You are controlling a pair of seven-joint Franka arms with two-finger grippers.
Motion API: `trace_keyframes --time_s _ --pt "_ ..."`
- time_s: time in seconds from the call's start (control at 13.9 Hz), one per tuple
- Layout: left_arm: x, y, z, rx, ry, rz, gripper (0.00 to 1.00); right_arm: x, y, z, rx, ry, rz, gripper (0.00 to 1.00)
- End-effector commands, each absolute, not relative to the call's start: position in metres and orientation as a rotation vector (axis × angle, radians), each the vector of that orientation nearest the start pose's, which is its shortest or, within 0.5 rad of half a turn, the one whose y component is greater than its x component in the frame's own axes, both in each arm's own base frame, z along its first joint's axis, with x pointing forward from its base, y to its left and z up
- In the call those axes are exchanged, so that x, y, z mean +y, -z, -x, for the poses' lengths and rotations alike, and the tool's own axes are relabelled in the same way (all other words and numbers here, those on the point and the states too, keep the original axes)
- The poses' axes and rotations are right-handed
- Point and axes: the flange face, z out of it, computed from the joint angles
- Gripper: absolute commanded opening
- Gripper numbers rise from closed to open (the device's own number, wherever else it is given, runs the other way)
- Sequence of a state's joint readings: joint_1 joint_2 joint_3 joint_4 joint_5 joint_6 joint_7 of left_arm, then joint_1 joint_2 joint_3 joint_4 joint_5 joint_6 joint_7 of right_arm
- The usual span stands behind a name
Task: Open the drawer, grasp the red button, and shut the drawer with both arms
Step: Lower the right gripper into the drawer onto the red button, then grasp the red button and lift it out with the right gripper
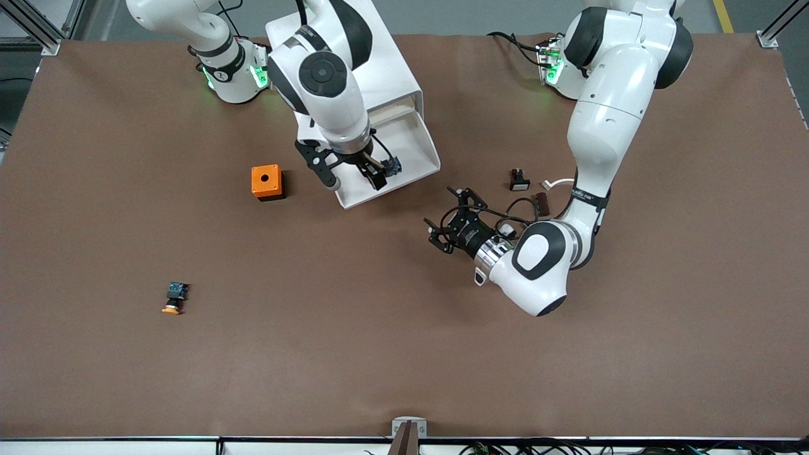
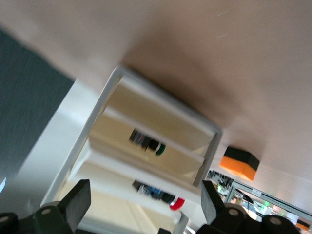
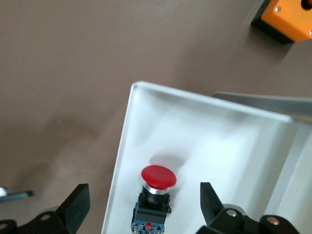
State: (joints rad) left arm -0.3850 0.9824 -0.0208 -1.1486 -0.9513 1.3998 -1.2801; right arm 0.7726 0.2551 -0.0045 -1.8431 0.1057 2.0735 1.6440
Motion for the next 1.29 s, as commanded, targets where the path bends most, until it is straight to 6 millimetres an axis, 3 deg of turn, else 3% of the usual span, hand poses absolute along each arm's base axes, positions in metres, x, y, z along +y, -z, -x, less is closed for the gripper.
trace_keyframes --time_s 0.0,0.36,0.65,0.86,1.01,1.22 --pt "-0.358 -0.238 -0.62 -1.325 -1.581 2.655 0.99 0.449 -0.365 -0.436 1.444 -0.136 2.792 1.0" --pt "-0.363 -0.27 -0.641 -1.202 -1.058 3.004 0.99 0.476 -0.352 -0.417 1.464 -0.131 2.779 0.96" --pt "-0.376 -0.293 -0.651 -1.143 -0.685 3.149 0.99 0.489 -0.353 -0.403 1.427 -0.126 2.79 0.75" --pt "-0.384 -0.306 -0.653 -1.081 -0.53 3.215 0.99 0.489 -0.351 -0.401 1.409 -0.104 2.813 0.61" --pt "-0.384 -0.311 -0.656 -1.064 -0.463 3.226 0.99 0.488 -0.346 -0.402 1.4 -0.083 2.833 0.61" --pt "-0.4 -0.317 -0.652 -0.973 -0.257 3.261 0.99 0.486 -0.345 -0.404 1.392 -0.058 2.846 0.61"
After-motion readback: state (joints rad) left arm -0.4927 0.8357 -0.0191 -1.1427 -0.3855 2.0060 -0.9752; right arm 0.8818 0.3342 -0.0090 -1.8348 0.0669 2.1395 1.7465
